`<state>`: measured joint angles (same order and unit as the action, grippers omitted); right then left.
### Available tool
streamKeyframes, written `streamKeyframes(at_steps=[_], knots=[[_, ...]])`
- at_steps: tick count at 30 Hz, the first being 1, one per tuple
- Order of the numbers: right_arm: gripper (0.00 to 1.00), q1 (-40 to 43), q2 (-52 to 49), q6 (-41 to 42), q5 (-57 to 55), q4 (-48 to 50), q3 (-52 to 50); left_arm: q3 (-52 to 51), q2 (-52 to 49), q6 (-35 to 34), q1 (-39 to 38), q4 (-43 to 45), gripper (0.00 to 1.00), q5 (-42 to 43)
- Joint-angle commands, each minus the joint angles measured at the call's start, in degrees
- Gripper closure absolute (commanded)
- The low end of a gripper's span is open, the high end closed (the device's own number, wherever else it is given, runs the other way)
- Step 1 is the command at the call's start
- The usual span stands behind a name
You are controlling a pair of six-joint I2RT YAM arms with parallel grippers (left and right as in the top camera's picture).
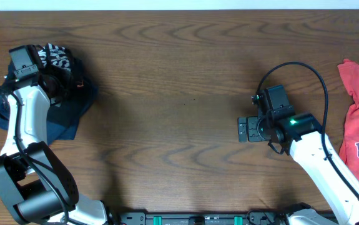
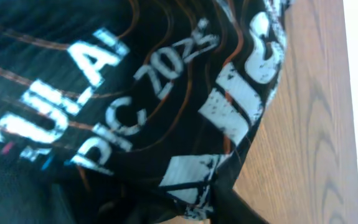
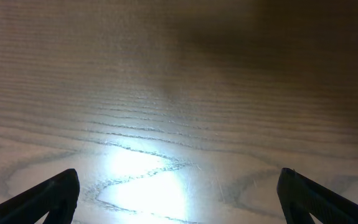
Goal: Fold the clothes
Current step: 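Lower the bundle onto the stack and press it down with the left gripper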
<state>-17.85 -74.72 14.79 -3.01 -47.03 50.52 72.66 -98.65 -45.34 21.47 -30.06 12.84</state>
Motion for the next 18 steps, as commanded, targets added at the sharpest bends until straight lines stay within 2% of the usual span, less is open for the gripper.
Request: streamKeyframes(at_steps=[1,5,8,18], knots=[[0.01,0.66,0.52,-0.72,-0.61,-0.31,0.68,-0.46,-0.92,0.52,-0.09,-1.38,0.88,-0.61],[0.01,0.66,0.52,-0.72,-0.61,-0.57,0.68,-0.46,-0.72,3.26,0.15,-6.88,0.89,6.01],[0.01,0.66,0.52,-0.72,-0.63,-0.79,0.68,-0.46,-0.57,4.48,0.37,-10.67,0.89,7.08],[0.01,0.66,0.52,-0.74,-0.63,-0.72,0.68,-0.44,-0.33,6.32,0.37,-7.93,0.87,7.17]])
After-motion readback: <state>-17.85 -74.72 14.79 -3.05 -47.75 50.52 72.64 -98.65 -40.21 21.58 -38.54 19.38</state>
